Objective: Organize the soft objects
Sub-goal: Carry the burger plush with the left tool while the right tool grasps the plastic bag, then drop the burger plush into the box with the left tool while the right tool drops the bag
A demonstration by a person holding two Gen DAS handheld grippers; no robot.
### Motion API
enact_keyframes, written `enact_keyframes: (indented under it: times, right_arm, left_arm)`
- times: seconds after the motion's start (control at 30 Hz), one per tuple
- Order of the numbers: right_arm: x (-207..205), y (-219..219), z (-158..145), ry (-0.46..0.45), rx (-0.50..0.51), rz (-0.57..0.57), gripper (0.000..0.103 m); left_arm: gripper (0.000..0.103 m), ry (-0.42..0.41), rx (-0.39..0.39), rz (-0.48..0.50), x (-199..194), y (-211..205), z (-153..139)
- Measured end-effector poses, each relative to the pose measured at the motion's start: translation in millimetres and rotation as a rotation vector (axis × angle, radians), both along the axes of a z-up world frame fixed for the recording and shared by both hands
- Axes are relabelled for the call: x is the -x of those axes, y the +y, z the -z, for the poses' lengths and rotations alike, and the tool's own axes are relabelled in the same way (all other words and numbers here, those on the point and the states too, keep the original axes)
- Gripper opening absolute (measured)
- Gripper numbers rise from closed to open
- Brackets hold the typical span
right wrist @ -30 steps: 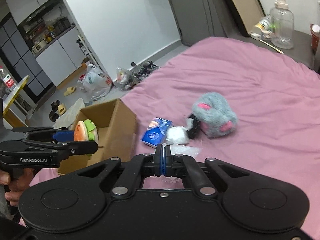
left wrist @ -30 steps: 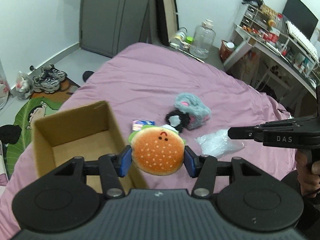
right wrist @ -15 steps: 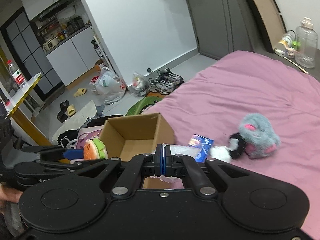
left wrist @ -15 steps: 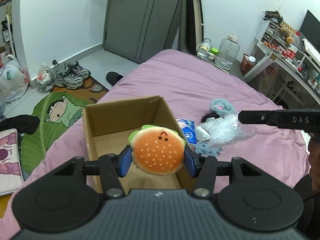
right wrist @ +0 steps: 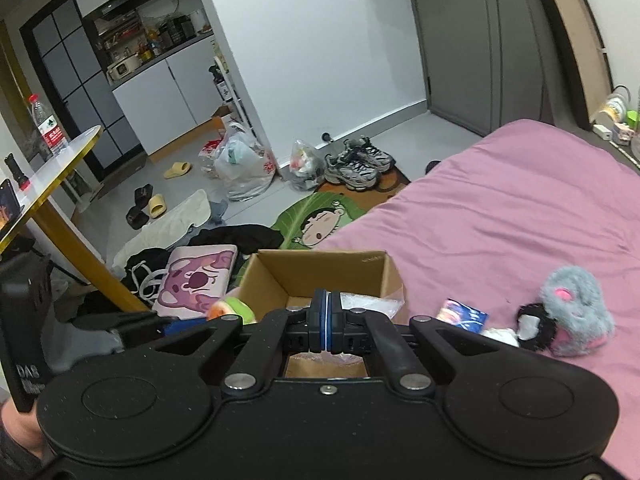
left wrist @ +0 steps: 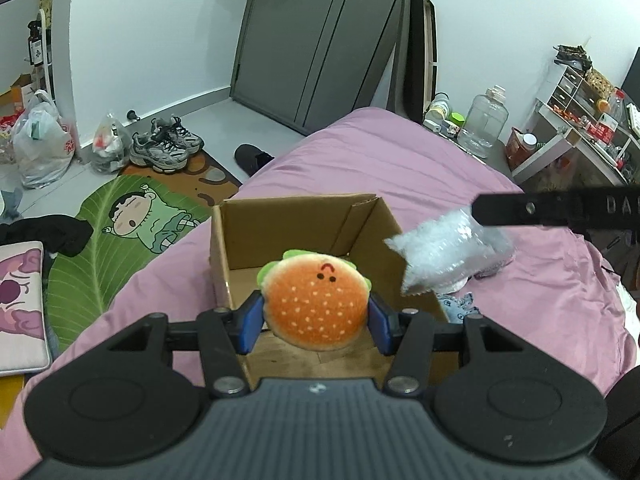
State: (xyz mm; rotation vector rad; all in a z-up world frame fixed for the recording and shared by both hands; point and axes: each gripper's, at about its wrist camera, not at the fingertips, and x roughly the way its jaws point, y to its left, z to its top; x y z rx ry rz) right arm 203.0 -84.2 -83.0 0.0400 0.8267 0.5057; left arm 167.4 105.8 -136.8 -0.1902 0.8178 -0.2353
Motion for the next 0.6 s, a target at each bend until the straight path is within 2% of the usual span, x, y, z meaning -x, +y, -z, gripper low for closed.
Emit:
enact_keyframes:
  times: [0.23, 0.33, 0.37, 0.4, 0.47, 0.6]
  right_arm:
    - [-14, 23, -2, -0.017, 0.005, -0.040, 0.000]
    - [-15, 26, -4, -0.067, -0.019, -0.083, 0.002]
    - [-16, 26, -4, -0.067, -0.024, -0.093, 0.007]
    - [-18, 27, -2, -0.053, -0.016, -0.089, 0.025]
    - [-21, 22, 4, -0.031, 0.000, -0.052, 0.045]
    - [-19, 2, 16, 0.019, -0.010, -0.007, 0.045]
  left_arm:
    - [0.054, -0.002, 0.004, -0.019, -6, 5, 2]
    - [0.054, 0.001, 0.014, -0.036, -9, 8, 2]
    - [0.054, 0.002, 0.017, -0.039, -10, 8, 2]
    - [0.054, 0.004, 0.014, -0.041, -10, 7, 2]
    - [0.054, 0.005, 0.008, -0.038, -13, 6, 3]
    - [0.054, 0.015, -0.011, -0.028, -19, 1, 6]
